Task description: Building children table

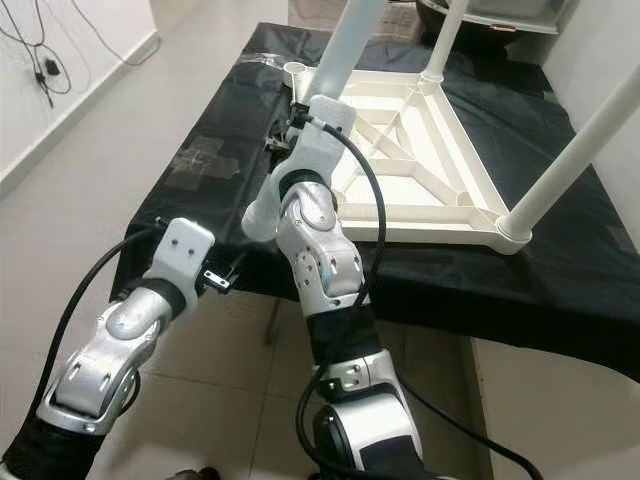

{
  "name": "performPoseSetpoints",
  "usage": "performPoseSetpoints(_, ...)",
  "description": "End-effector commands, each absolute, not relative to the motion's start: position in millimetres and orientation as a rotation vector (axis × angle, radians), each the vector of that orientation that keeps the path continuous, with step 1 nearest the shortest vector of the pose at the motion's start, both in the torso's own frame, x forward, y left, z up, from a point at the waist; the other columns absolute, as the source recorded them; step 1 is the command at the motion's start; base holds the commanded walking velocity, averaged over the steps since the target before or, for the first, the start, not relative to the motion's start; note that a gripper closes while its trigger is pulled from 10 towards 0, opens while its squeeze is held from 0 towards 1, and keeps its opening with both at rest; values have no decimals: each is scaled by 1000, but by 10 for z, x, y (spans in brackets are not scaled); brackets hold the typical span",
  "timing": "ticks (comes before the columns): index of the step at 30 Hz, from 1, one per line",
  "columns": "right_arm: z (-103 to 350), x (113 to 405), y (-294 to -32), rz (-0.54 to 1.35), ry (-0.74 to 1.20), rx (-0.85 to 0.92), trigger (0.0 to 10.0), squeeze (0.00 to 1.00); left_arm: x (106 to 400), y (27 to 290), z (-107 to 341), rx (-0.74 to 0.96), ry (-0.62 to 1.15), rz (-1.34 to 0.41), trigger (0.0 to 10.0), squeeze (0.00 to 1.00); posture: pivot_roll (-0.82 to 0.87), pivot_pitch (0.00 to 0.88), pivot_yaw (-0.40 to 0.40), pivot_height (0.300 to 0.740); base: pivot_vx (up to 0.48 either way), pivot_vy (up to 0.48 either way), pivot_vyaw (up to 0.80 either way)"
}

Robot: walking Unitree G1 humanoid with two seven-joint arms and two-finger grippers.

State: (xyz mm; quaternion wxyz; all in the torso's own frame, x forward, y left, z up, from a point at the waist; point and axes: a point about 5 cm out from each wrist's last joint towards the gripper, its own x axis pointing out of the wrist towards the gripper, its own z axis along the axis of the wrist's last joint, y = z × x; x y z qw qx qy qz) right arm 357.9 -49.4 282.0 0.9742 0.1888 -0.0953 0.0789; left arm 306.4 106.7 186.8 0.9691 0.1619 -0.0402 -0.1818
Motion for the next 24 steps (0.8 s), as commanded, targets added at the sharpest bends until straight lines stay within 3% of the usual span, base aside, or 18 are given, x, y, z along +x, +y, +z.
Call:
performPoseSetpoints(1,2795,3527,-438,198,-176,404,10000,0,3073,1040,1825,332,-73,-386,10000,0,101,156,-46,740,0,0,0)
performPoseSetpoints(15,2720,3334,-295,325,-121,427,10000,0,3293,799,1791,286,-93,-440,10000,0,87,153,-44,740,0,0,0)
performPoseSetpoints(24,2715,3261,-242,368,-111,422,10000,0,3344,801,1743,297,-84,-435,10000,0,82,148,-39,740,0,0,0)
